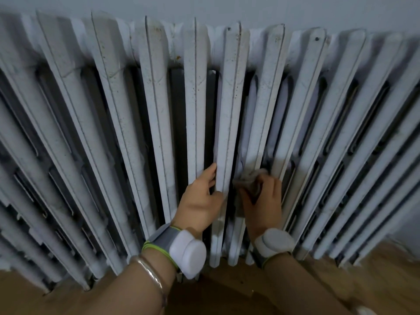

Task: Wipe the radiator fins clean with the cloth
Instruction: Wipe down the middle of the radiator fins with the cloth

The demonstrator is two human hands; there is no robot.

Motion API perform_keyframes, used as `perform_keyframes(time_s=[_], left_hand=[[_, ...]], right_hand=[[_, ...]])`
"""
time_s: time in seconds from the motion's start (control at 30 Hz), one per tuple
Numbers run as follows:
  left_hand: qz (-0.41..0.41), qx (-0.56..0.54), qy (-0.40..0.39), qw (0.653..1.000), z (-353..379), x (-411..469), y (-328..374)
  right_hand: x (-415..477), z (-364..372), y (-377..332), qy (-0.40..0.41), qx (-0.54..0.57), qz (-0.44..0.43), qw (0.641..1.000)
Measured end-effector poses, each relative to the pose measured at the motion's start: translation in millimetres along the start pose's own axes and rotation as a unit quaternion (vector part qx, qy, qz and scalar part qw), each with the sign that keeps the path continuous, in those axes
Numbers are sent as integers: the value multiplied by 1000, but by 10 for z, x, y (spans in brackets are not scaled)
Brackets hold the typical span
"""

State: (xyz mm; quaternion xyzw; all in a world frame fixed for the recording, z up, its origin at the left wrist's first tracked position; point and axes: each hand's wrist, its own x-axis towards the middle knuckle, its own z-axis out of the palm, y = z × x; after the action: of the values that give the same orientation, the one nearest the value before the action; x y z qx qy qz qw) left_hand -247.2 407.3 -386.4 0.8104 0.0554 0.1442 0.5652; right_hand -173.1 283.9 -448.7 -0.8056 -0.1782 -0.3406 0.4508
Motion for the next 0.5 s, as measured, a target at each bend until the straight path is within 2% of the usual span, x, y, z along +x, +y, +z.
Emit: perform_keyframes(time_s=[0.37,0.5], left_hand=[[-7,53,-4,999,-63,-53,-6],[4,89,25,996,-181,-92,14]], right_hand=[[-425,72,350,-128,-17,89,988],[-404,-43,264,-155,3,130,979]])
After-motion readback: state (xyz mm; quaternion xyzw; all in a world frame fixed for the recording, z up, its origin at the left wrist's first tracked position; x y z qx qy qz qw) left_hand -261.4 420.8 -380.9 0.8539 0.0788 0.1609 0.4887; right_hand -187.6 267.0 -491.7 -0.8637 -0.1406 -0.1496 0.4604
